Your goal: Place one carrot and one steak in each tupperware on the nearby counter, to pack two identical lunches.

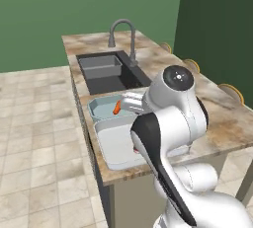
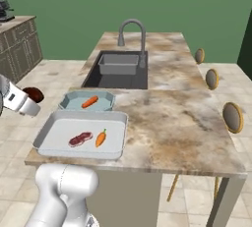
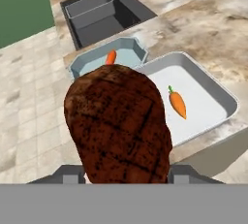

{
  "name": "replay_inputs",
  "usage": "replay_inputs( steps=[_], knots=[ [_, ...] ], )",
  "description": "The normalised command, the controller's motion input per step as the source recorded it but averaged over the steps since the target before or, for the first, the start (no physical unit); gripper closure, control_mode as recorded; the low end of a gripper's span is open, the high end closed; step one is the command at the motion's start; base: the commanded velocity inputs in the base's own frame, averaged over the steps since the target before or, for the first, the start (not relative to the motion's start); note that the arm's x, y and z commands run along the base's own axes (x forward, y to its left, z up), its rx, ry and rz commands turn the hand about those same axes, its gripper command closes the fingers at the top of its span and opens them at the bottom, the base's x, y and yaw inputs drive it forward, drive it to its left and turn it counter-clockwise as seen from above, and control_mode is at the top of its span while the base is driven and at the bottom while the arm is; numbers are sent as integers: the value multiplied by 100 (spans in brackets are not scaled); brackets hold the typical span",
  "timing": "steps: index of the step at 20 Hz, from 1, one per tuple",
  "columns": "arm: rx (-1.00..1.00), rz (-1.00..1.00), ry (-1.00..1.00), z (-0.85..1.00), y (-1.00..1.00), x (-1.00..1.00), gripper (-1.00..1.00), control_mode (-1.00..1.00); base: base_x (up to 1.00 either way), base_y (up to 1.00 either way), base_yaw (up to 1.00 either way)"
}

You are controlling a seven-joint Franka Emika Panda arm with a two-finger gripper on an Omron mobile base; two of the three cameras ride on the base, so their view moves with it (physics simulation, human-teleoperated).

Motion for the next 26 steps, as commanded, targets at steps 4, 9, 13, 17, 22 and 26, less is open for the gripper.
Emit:
replay_inputs(
  steps=[4,9,13,17,22,26],
  knots=[
    [0,0,0,0,0,0,100,100,100,34,-30],
    [-5,-16,20,0,4,100,100,-100,0,0,0],
    [0,-8,33,-3,0,100,100,-100,0,0,0],
    [2,-1,35,-38,-9,100,100,-100,0,0,0],
    [1,2,10,-92,-41,75,100,-100,0,0,0],
    [0,0,-3,-64,-14,87,100,-100,0,0,0]
  ],
)
